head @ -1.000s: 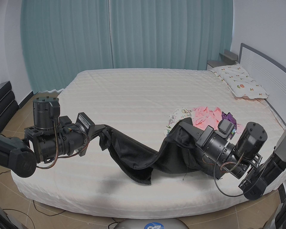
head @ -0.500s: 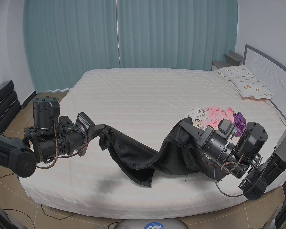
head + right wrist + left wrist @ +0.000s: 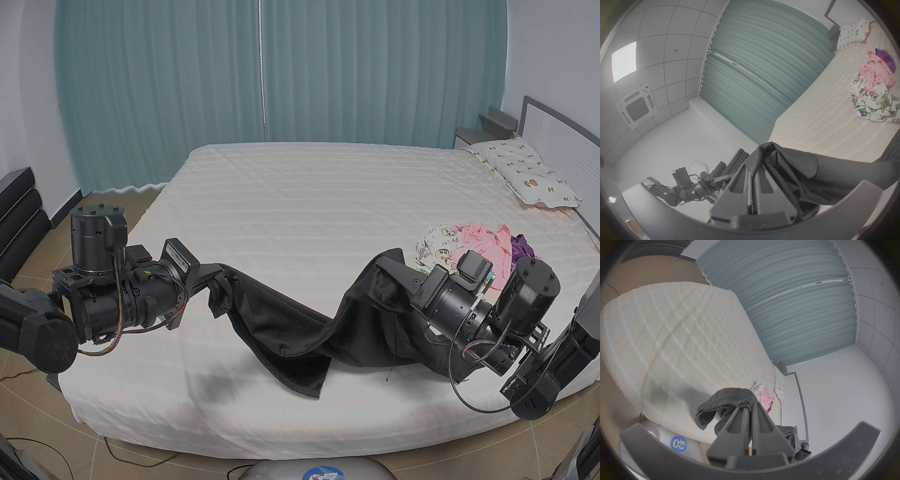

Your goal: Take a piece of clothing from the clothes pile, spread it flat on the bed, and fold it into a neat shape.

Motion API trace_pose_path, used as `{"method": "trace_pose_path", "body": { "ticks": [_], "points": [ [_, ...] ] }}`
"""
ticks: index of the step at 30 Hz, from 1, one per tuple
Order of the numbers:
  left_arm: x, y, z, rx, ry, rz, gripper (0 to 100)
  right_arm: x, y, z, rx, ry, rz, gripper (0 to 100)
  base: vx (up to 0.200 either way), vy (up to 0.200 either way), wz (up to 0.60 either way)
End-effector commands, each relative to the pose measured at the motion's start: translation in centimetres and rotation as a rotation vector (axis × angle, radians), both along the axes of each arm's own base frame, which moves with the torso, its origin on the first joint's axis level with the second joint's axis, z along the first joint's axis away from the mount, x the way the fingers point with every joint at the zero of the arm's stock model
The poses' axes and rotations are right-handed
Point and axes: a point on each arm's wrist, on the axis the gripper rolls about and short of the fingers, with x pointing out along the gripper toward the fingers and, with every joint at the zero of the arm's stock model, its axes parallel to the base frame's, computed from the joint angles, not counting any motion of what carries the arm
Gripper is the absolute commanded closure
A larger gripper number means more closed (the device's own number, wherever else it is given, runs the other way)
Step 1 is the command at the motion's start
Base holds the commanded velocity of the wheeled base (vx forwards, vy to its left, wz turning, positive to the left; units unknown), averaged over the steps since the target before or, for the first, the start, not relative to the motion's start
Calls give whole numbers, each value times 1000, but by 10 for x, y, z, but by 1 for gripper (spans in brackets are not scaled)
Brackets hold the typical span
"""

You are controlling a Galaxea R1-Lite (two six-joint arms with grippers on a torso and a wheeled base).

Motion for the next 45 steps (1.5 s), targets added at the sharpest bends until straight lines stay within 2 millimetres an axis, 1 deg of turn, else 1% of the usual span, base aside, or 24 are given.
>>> {"method": "trace_pose_path", "body": {
  "ticks": [1, 3, 7, 11, 14, 17, 18, 19, 21, 22, 24, 27, 30, 33, 35, 36, 37, 38, 39, 40, 42, 43, 44, 45],
  "points": [
    [-2, -2, -6, 7, 26, -12, 100, -1, -3, 3, 9, -18, -8, 100, 0, 0, 0],
    [-2, -3, -11, 18, 37, -9, 100, 1, -7, 6, 11, -32, -23, 100, -200, 0, 0],
    [-3, -5, -8, 16, 30, -13, 100, -1, -8, 8, 11, -34, -19, 100, -200, 0, 0],
    [-10, -5, -10, 28, 46, -22, 100, -11, -10, 7, -6, -30, -22, 100, -200, 0, 0],
    [-21, 0, -4, 24, 30, -15, 100, -35, -17, 12, -16, -40, -7, 100, -200, 0, 0],
    [-34, 5, 10, 14, 5, -17, 100, -65, -24, 23, -4, -73, 24, 100, -200, 0, 0],
    [-34, 5, 10, 14, 5, -17, 100, -65, -24, 23, -4, -73, 24, 100, -200, 0, 0],
    [-41, 9, 18, 9, -8, -17, 100, -79, -28, 33, 15, -116, 33, 100, -200, 0, 0],
    [-48, 13, 28, -3, -35, -14, 100, -92, -34, 48, 44, -182, 36, 100, -200, 0, 0],
    [-50, 14, 33, -10, -50, -11, 100, -95, -36, 54, 52, -205, 34, 100, -200, 0, 0],
    [-54, 19, 47, -31, -101, 0, 100, -102, -41, 74, 71, -263, 27, 100, 0, 0, 0],
    [-49, 33, 69, -50, -181, 64, 100, -105, -49, 116, 127, -325, 5, 100, 0, 0, 0],
    [-44, 38, 82, -51, -191, 92, 100, -94, -61, 153, 144, -351, -60, 100, 0, 0, 0],
    [-38, 37, 90, -45, -179, 99, 100, -63, -76, 191, 207, -352, -144, 100, 0, 0, 0],
    [-29, 36, 89, -38, -160, 105, 100, -49, -81, 205, 222, -348, -156, 100, 0, 0, 0],
    [-25, 35, 87, -34, -152, 107, 100, -42, -83, 208, 212, -341, -167, 100, 0, 0, 0],
    [-25, 35, 87, -34, -152, 107, 100, -42, -83, 208, 212, -341, -167, 100, 0, 0, 0],
    [-17, 32, 83, -26, -132, 107, 100, -19, -84, 203, 177, -302, -198, 100, 0, 0, 0],
    [-17, 32, 83, -26, -132, 107, 100, -19, -84, 203, 177, -302, -198, 100, 0, 0, 0],
    [-5, 30, 78, -20, -111, 115, 100, 4, -82, 195, 158, -273, -219, 100, 0, 0, 0],
    [3, 30, 76, -19, -101, 126, 100, 23, -81, 192, 148, -262, -232, 100, 0, 0, 0],
    [4, 30, 75, -18, -98, 128, 100, 27, -81, 191, 144, -257, -237, 100, 0, 0, 0],
    [10, 29, 72, -15, -87, 131, 100, 46, -83, 183, 130, -237, -253, 100, 0, 0, 0],
    [16, 28, 69, -12, -79, 133, 100, 57, -83, 177, 119, -221, -261, 100, 0, 0, 0]
  ]
}}
